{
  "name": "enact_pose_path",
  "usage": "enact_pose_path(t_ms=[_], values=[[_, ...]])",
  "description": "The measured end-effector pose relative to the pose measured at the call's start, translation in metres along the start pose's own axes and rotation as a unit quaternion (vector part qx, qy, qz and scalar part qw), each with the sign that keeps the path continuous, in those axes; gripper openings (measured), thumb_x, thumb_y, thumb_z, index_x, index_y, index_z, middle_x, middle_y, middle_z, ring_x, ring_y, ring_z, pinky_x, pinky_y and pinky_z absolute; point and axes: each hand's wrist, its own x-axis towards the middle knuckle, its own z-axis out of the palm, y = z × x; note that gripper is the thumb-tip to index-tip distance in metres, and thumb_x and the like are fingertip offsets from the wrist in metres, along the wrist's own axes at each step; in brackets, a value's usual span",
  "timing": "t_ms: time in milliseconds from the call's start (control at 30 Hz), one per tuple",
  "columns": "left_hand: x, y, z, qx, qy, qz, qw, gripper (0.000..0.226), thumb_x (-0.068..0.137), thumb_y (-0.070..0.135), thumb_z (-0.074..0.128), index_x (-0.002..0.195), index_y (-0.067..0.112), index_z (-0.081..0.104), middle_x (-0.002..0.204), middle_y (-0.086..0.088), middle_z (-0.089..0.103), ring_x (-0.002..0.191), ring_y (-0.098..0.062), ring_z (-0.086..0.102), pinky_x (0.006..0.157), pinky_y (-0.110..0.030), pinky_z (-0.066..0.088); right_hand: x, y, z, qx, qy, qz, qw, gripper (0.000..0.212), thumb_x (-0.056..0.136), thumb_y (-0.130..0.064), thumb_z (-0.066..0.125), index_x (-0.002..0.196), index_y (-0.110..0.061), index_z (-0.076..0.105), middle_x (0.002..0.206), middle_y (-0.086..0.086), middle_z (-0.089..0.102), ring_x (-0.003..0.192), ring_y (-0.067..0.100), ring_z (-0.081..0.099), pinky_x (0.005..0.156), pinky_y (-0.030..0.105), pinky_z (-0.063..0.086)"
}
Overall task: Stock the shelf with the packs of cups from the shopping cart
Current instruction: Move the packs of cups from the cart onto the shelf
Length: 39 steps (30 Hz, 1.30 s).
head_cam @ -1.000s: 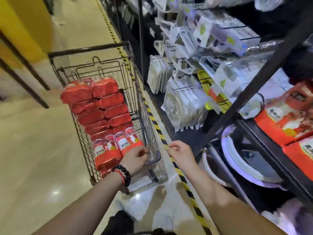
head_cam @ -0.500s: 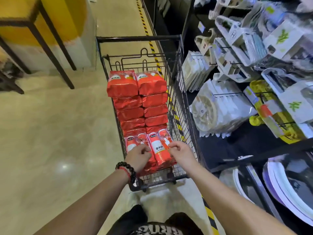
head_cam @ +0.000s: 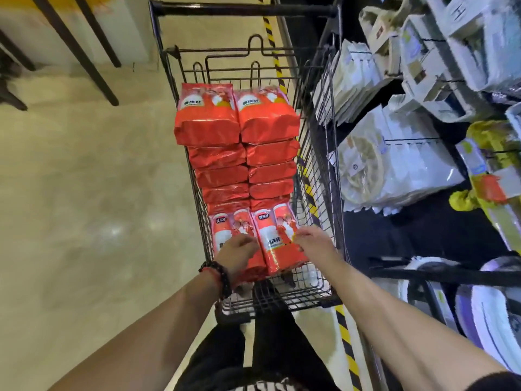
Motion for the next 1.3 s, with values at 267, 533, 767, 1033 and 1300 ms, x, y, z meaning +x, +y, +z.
enact_pose_path(t_ms=[267,533,767,1033,1300], values=[[0.06,-0.019,0.01,-0.043,0.047,-0.111,0.992,0.006,0.092,0.023,0.064,0.088,0.027,0.061,0.098,-0.006,0.063,0.089,-0.023,0.059,0.08,-0.042,0.053,0.1,0.042,0.011,-0.128,-0.05,0.042,0.99,0.027,0.088,-0.019,0.064,0.114,-0.014,0.07,0.119,0.006,0.065,0.102,0.022,0.062,0.077,0.032,0.047],[0.092,-0.04,0.005,-0.107,0.069,-0.174,0.976,0.01,0.086,0.014,0.07,0.093,0.02,0.065,0.082,-0.001,0.063,0.059,-0.011,0.053,0.061,-0.029,0.047,0.163,0.08,0.021,-0.157,-0.035,0.111,0.981,0.048,0.084,-0.021,0.073,0.128,-0.013,0.056,0.106,0.006,0.067,0.068,0.011,0.055,0.054,0.023,0.036],[0.105,-0.054,0.005,-0.124,0.075,-0.204,0.968,0.02,0.085,0.021,0.072,0.104,0.022,0.064,0.102,-0.006,0.07,0.075,-0.016,0.061,0.071,-0.034,0.053,0.181,0.098,0.04,-0.07,-0.102,0.213,0.969,0.087,0.072,-0.029,0.091,0.143,-0.009,0.043,0.138,0.014,0.059,0.119,0.031,0.06,0.098,0.04,0.05],[0.106,-0.057,0.013,-0.096,0.06,-0.178,0.977,0.047,0.071,0.035,0.072,0.114,0.022,0.061,0.09,-0.001,0.062,0.074,-0.015,0.057,0.068,-0.031,0.048,0.16,0.099,0.022,-0.003,-0.13,0.245,0.961,0.059,0.063,-0.034,0.094,0.11,-0.016,0.064,0.076,-0.002,0.077,0.065,0.02,0.074,0.055,0.025,0.055],[0.091,-0.04,0.014,-0.105,-0.014,-0.153,0.983,0.13,0.041,0.074,0.083,0.15,0.026,0.031,0.15,-0.007,0.043,0.128,-0.032,0.052,0.108,-0.058,0.041,0.106,0.095,-0.008,0.105,-0.166,0.23,0.953,0.087,0.046,-0.059,0.092,0.118,-0.022,0.061,0.095,0.006,0.08,0.089,0.032,0.077,0.067,0.048,0.063]])
